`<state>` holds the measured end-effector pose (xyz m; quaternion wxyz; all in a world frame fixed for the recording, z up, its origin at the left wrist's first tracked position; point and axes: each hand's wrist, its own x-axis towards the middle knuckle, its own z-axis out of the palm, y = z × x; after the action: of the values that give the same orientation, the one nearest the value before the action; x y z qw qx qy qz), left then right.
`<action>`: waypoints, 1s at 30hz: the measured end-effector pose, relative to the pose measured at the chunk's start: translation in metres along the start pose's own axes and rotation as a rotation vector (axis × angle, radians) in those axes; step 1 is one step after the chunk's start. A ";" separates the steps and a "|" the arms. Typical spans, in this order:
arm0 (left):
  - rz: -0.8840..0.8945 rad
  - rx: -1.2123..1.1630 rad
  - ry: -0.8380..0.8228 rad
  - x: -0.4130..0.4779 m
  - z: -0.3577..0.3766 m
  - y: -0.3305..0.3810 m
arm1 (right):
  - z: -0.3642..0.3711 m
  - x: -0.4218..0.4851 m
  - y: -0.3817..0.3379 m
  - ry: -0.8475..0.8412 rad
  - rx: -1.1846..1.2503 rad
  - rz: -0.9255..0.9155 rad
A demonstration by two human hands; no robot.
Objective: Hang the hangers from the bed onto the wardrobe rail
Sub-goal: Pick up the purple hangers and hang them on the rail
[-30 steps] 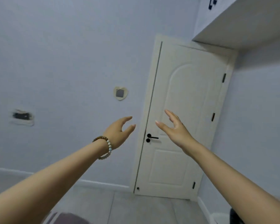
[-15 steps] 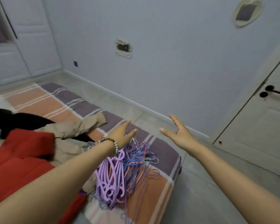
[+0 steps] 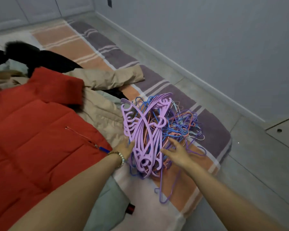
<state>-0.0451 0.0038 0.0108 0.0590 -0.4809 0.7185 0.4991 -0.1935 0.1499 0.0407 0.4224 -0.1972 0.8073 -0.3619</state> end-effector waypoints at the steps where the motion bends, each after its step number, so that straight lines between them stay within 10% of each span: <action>1: -0.025 -0.045 0.000 0.005 0.007 -0.008 | 0.007 0.008 0.008 -0.011 0.012 0.019; 19: -0.193 -0.326 0.148 0.042 0.059 -0.056 | 0.091 0.046 0.043 -0.089 0.275 0.107; 30: 0.060 -0.677 0.289 0.024 0.015 0.018 | 0.049 0.009 -0.030 -0.204 0.634 -0.042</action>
<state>-0.0772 0.0014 0.0020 -0.2202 -0.5173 0.5275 0.6369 -0.1578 0.1043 0.0401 0.5339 -0.1078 0.6036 -0.5822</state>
